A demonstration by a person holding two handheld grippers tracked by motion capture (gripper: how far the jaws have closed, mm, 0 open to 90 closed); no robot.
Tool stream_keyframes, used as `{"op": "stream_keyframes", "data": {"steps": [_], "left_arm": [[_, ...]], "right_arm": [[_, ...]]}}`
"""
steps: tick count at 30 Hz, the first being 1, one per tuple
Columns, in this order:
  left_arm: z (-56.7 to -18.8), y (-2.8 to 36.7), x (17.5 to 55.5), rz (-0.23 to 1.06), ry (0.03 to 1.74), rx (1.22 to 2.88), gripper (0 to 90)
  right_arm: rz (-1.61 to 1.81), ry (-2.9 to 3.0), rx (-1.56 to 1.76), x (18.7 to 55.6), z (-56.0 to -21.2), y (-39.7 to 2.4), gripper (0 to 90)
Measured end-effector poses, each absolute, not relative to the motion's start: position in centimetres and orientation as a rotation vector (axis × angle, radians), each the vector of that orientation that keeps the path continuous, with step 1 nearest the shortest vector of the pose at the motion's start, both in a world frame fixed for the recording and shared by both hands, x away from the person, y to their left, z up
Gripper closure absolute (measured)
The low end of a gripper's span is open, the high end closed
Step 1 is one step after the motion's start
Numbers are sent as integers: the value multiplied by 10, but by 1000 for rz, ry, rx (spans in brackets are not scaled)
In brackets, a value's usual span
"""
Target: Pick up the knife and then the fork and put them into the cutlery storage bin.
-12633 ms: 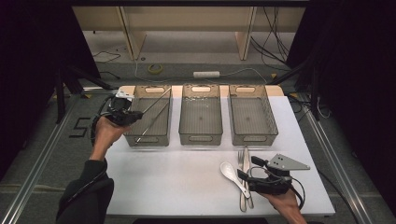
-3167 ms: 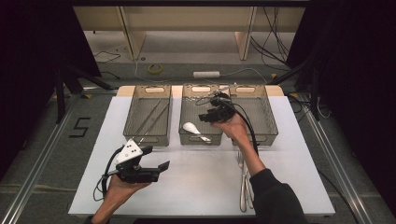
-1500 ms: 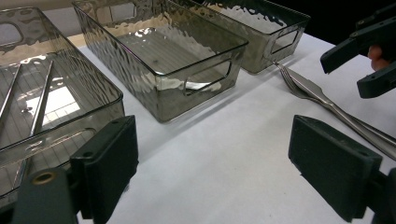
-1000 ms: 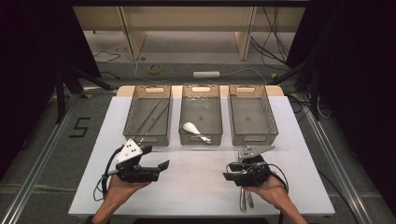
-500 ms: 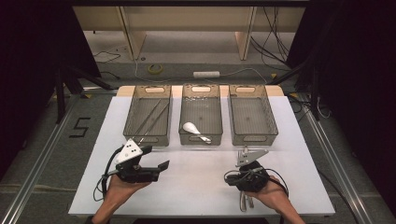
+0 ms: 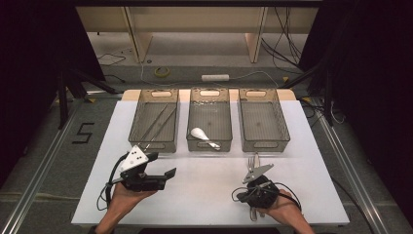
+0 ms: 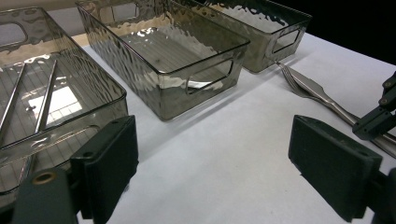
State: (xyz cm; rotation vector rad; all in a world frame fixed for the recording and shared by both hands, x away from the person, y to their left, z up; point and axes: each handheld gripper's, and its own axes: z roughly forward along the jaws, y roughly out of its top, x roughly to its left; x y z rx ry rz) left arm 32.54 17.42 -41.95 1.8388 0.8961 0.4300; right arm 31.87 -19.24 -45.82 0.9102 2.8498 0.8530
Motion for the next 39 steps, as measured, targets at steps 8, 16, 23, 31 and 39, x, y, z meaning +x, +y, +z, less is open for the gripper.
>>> {"op": "stream_keyframes", "data": {"steps": [8, 16, 23, 31, 39], "left_arm": [[-420, 173, 325, 429, 895, 1843, 154], [-420, 173, 325, 428, 896, 1846, 154], [-420, 174, 325, 428, 899, 1844, 154], [-420, 174, 325, 428, 898, 1846, 154], [-420, 174, 324, 429, 900, 1846, 154]], "right_arm": [[751, 2896, 903, 314, -466, -194, 900], [689, 2889, 925, 308, -466, -198, 900], [647, 2898, 901, 308, -465, -205, 900], [623, 2894, 924, 306, -464, -215, 900], [584, 2893, 913, 305, -463, -225, 900]]}}
